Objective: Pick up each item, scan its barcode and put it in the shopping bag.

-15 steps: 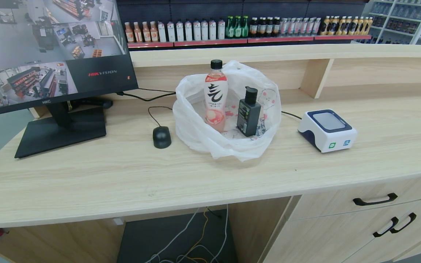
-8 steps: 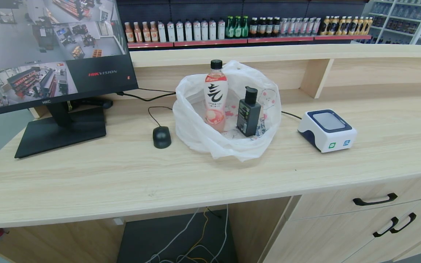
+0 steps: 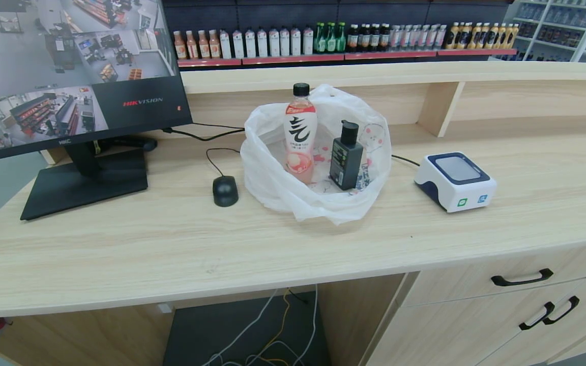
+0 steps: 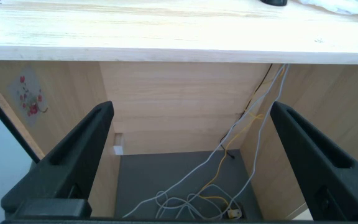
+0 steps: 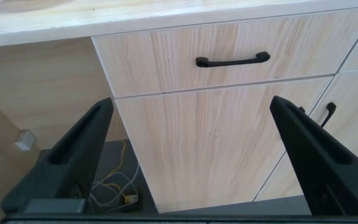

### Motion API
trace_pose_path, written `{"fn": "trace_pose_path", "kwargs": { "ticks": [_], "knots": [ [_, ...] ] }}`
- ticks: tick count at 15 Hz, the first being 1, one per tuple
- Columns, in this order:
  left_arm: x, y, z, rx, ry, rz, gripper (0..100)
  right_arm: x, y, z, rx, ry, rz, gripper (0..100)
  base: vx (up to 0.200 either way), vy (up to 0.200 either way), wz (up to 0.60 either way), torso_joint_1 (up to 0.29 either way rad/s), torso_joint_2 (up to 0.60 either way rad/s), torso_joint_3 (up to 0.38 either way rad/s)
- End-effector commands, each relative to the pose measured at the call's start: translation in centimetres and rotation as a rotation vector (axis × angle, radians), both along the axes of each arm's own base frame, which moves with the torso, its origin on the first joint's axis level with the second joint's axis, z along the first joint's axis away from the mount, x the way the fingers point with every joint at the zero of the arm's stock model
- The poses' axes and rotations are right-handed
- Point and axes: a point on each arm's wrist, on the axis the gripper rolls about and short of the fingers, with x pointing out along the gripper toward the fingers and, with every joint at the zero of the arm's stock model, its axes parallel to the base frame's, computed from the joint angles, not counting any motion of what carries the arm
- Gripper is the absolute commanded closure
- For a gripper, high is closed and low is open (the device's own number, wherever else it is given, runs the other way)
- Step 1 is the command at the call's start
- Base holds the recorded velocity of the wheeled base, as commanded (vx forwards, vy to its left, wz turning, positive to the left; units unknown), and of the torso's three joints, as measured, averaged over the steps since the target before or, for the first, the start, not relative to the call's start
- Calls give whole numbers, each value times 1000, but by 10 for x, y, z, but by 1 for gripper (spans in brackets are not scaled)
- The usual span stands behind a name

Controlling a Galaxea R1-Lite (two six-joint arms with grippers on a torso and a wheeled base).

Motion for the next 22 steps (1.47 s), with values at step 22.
{"fn": "trace_pose_path", "kwargs": {
  "ticks": [22],
  "knots": [
    [0, 0, 0, 29, 1, -3, 0, 0, 0, 0, -19, 0, 2, 0, 0, -64, 0, 1, 1, 1]
  ]
}}
